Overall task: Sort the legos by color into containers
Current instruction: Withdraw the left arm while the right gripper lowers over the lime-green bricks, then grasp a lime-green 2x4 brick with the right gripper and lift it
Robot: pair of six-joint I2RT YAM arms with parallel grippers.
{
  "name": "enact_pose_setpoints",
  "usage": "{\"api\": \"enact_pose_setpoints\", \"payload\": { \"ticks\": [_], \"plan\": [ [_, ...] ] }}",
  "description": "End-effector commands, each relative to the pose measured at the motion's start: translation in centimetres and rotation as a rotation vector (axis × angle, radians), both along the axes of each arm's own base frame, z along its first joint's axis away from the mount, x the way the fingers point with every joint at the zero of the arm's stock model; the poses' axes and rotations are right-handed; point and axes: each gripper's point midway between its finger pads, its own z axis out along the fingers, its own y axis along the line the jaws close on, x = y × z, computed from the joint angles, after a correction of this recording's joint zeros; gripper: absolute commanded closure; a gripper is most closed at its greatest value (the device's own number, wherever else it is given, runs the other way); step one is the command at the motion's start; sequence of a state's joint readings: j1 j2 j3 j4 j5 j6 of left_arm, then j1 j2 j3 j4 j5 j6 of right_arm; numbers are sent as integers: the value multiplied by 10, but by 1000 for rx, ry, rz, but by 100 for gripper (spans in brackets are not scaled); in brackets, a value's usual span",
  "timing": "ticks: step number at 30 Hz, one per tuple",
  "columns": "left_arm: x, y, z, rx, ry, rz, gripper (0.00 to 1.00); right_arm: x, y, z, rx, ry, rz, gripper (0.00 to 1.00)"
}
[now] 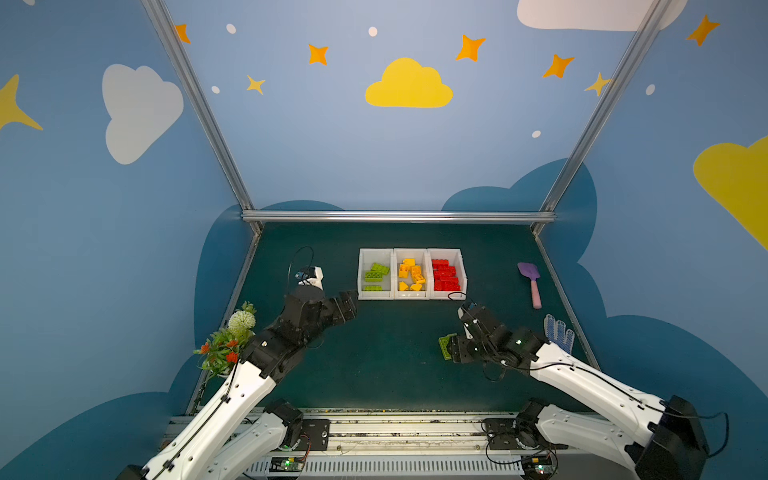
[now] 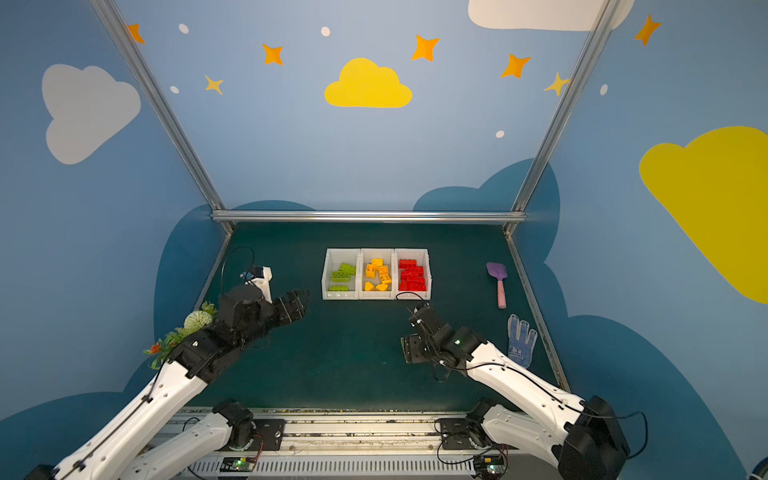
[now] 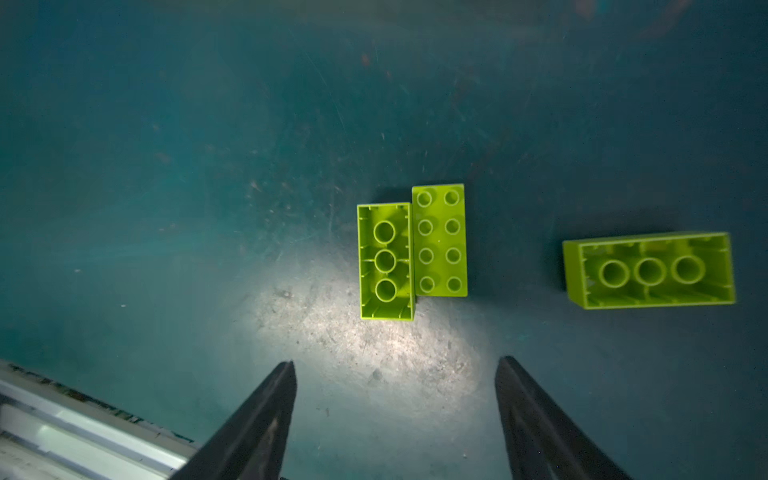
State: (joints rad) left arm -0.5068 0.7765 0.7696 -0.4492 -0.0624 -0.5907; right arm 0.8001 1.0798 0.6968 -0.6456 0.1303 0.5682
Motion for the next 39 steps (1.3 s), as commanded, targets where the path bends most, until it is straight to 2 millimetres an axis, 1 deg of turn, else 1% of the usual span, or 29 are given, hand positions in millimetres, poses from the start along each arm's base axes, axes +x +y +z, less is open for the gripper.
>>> {"api": "enact_pose_setpoints", "payload": {
  "ticks": [1,4,7,9,13,17,24,27,29,31,33,36,39],
  "plan": [
    [-17,12,-24,12,59,25,9,4,12,-4,3,23,-14,31],
    [-27,14,-38,7,83,23,8,5,24,-15,4,64,1,31],
    [-32,17,-46,0,95,26,9,11,31,-26,-12,92,-3,31],
    [-34,17,-47,-7,98,27,9,15,34,-31,-30,109,-9,32],
    [-38,19,-49,-8,98,28,9,21,44,-38,-41,120,2,39],
    [-39,18,-50,-9,97,26,9,23,49,-46,-63,133,13,46],
    [-38,17,-53,-1,104,24,9,24,53,-54,-99,144,30,49],
    [-37,16,-53,-2,102,22,9,25,55,-53,-96,141,34,51],
    [-37,16,-52,-4,99,22,9,25,56,-49,-91,133,38,51],
    [-37,16,-52,-2,98,23,9,26,58,-40,-77,108,47,46],
    [-37,16,-52,-1,96,23,8,27,61,-29,-46,74,68,43],
    [-36,16,-52,-2,95,23,8,31,56,-15,-38,31,58,44],
    [-36,15,-53,-2,95,21,8,35,47,-12,-64,11,23,45]
  ]
}}
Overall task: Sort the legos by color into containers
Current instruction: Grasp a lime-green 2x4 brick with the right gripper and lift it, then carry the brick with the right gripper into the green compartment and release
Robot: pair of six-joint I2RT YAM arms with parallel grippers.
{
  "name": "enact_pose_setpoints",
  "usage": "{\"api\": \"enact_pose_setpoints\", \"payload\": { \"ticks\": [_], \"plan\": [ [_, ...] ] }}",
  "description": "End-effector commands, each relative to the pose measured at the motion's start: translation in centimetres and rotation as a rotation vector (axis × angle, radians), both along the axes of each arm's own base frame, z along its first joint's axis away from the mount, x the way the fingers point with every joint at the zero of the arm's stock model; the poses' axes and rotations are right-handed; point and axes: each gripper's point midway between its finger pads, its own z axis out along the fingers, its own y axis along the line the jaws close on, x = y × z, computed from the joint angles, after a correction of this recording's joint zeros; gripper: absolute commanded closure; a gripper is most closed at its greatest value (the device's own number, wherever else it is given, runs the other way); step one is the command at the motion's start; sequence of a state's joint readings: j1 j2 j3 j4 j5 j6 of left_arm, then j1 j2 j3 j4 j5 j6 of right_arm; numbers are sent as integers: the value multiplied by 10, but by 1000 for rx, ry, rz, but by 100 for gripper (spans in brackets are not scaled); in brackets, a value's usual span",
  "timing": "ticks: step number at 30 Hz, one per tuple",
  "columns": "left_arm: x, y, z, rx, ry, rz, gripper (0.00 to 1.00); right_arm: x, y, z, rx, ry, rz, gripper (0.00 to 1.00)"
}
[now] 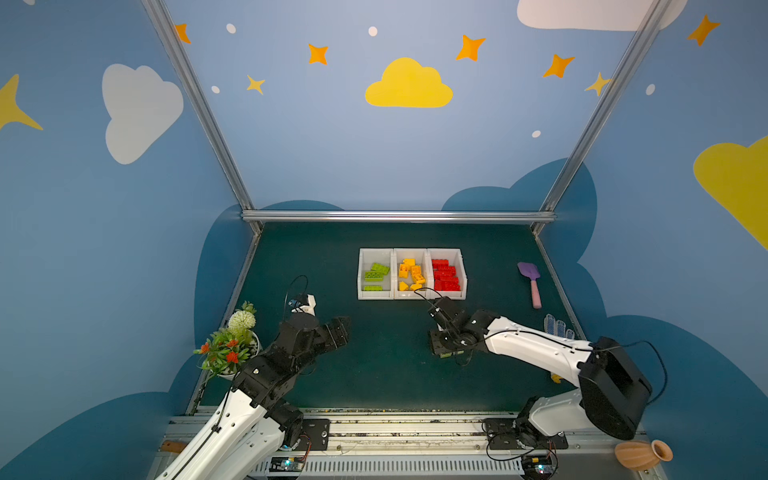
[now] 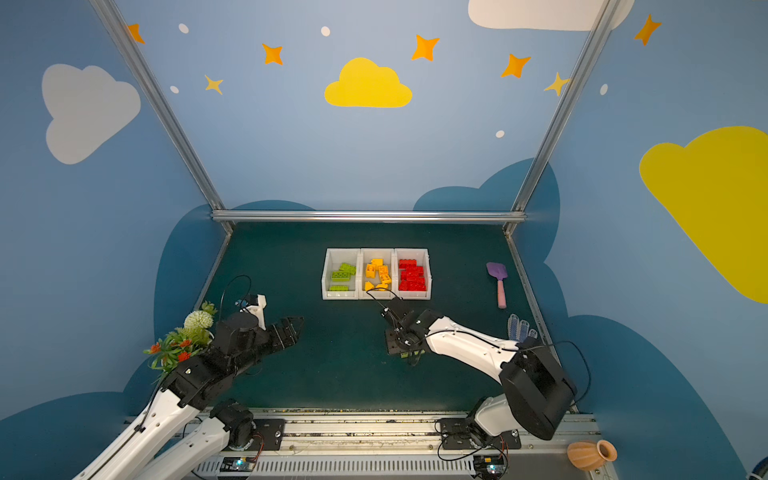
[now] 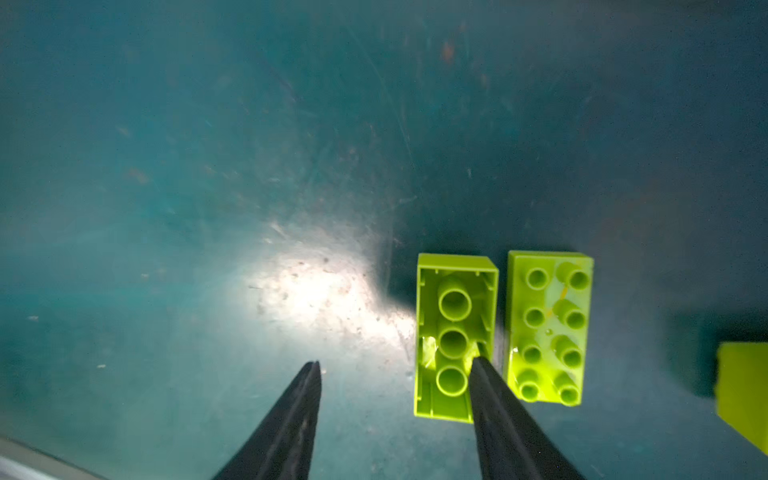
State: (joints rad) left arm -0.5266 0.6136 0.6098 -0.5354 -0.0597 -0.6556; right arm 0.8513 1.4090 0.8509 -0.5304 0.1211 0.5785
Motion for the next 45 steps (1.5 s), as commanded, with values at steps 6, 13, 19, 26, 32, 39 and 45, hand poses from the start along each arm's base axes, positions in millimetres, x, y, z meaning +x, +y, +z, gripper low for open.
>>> {"api": "enact_pose_setpoints", "payload": {
  "ticks": [6,13,19,26,32,39,45],
  "plan": [
    [1,0,-3,8,2,2,8,10,-15,-9,-100,4,-31,42],
    [-1,2,-4,8,7,8,8,12,-10,-30,-119,42,-26,43],
    [-1,3,-3,10,4,10,8,13,-7,-32,-128,40,-12,50],
    [-4,-1,-1,-7,11,-7,8,17,-3,-19,-123,16,-2,66],
    [-15,3,21,-44,-32,-18,8,25,16,15,-65,-22,45,69],
    [-25,10,32,-77,-65,-3,8,52,59,70,32,-89,127,70],
    [-27,13,21,-55,-42,3,8,96,107,100,80,-138,191,70]
  ]
}}
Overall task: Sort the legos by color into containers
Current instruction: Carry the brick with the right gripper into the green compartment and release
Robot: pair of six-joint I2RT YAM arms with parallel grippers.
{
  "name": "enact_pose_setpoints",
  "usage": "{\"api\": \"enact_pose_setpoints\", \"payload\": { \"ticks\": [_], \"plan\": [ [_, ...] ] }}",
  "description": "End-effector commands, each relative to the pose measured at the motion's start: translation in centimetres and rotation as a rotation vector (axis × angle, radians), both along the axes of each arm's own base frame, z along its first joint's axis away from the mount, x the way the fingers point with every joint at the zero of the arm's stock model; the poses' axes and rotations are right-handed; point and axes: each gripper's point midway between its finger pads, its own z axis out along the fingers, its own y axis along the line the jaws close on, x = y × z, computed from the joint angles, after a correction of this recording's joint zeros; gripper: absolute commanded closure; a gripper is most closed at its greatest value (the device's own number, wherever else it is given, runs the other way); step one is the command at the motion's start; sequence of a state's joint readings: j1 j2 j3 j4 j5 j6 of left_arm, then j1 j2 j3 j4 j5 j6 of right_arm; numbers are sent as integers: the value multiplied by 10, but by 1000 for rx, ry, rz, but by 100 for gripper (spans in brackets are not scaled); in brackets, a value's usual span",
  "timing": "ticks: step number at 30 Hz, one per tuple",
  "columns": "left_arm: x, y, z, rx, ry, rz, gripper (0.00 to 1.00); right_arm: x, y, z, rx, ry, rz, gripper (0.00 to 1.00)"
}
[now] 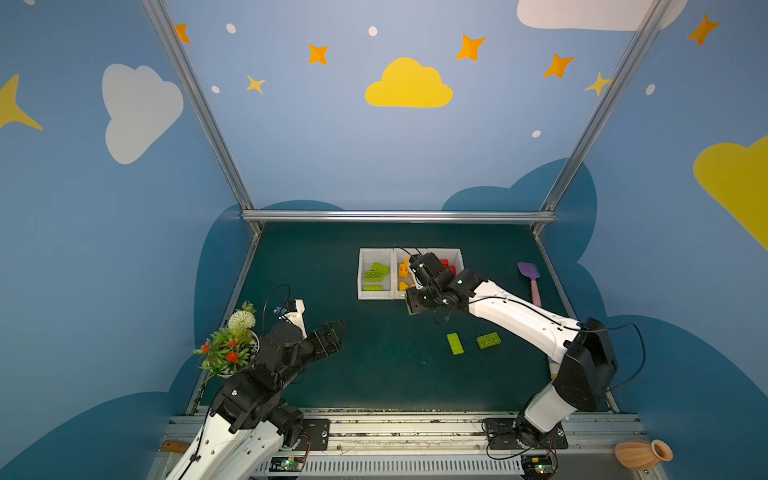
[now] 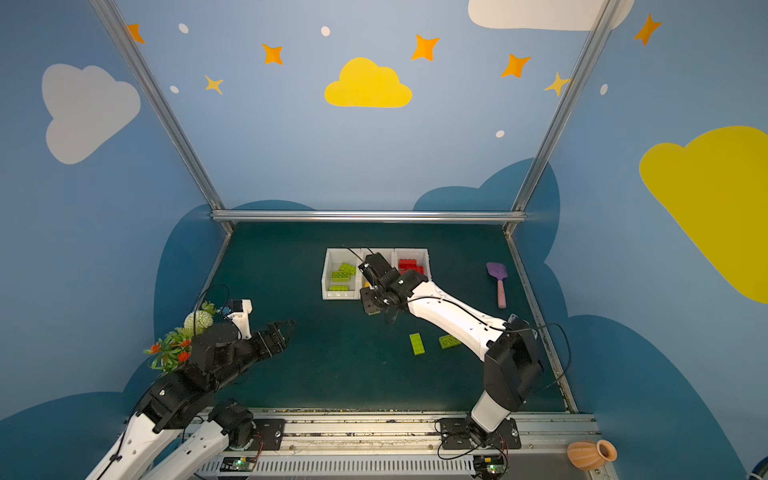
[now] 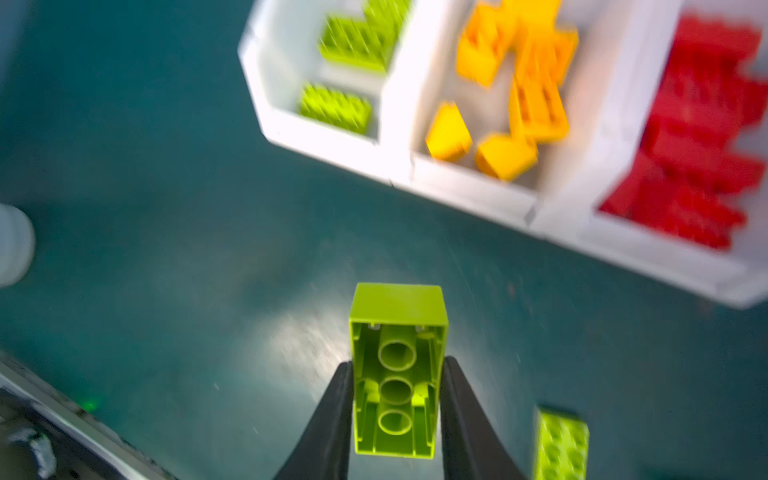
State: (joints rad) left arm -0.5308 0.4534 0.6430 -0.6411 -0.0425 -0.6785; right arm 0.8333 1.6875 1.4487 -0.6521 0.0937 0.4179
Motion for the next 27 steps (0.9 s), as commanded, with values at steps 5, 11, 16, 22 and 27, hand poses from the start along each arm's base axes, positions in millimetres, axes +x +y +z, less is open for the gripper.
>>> {"api": "enact_pose_setpoints", "payload": {
  "ticks": [5,11,16,22,27],
  "plan": [
    [-5,2,-17,-11,30,9,8,53,46,2,20,9,59,70],
    [-6,-3,-30,-24,70,-1,8,105,75,-8,88,18,43,71],
    [-6,-9,-40,1,137,-27,8,137,91,-18,160,33,39,62],
    [-3,-14,-52,18,182,-31,8,155,88,-4,223,22,34,39],
    [5,-29,-59,25,198,-47,8,146,65,34,263,5,50,37]
  ]
}}
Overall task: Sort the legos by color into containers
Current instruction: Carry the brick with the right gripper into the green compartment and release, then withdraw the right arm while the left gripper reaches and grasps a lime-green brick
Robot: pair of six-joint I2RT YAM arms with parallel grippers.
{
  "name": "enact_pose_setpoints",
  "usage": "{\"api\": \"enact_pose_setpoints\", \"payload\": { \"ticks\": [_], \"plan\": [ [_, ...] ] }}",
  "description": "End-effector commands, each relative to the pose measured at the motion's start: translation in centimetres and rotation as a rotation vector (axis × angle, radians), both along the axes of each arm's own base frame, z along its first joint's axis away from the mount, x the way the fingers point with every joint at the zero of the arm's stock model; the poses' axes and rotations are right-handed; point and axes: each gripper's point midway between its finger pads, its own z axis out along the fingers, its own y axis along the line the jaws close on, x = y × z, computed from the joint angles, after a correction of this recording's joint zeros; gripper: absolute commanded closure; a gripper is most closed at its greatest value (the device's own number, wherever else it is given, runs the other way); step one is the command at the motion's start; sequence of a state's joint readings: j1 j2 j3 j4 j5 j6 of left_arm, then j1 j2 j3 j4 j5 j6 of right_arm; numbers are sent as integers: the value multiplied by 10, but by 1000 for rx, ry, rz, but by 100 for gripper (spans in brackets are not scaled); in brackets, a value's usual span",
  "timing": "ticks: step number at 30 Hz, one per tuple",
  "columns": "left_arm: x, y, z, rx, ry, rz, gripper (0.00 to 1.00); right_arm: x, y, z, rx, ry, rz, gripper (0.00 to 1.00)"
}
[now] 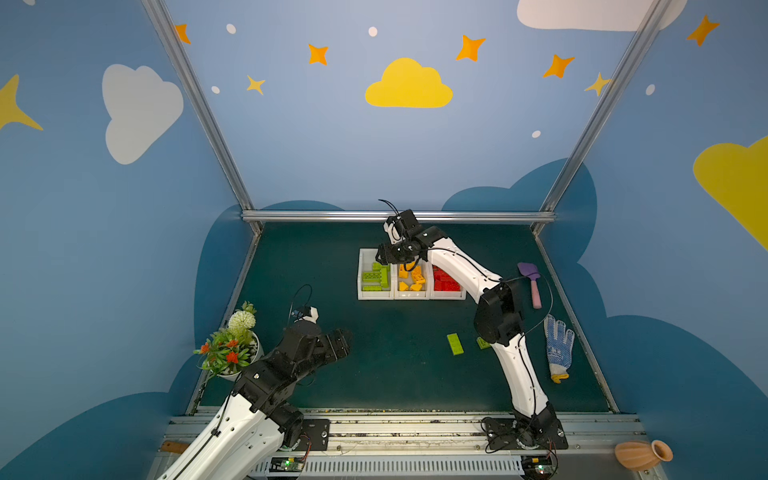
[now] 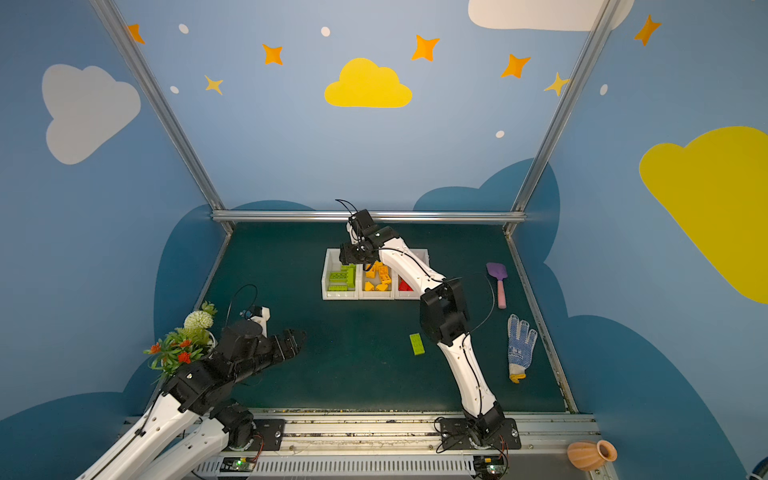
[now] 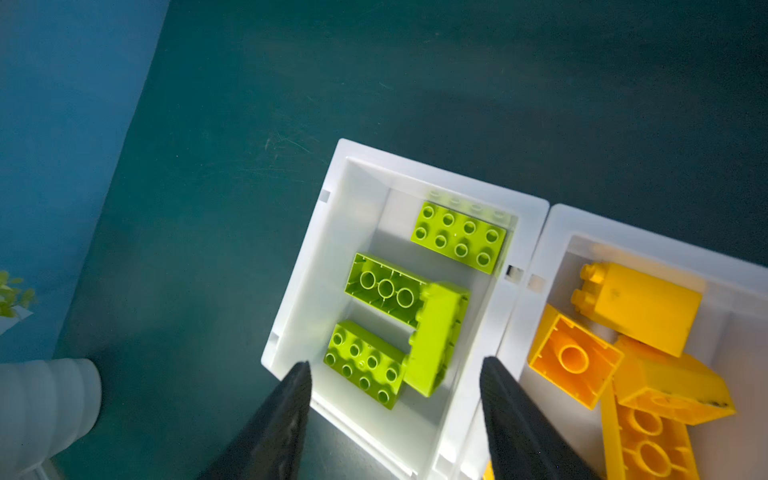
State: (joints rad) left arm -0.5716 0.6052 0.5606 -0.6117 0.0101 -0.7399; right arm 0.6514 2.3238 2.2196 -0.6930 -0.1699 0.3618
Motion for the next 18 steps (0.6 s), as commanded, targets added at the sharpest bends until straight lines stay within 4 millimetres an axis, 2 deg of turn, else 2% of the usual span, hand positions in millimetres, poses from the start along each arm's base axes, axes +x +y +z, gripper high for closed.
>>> {"api": "enact_pose_setpoints", "payload": {
  "ticks": [1,5,9,13,17,18],
  "plan": [
    [8,-13,2,-1,-13,-11,8,-14,-18,66,77,-64,20,36],
    [15,-36,-5,56,-23,-41,8,-37,-55,97,94,-123,-7,32],
    [25,-70,-11,76,-32,-73,8,-63,-103,99,50,-144,-74,26],
    [34,-104,-15,130,-33,-80,8,-88,-159,102,18,-164,-173,21],
    [40,-140,-24,162,-15,-83,7,-112,-211,97,26,-162,-294,19],
    [41,-149,-25,165,-9,-87,7,-116,-219,93,28,-155,-316,18]
  ]
}}
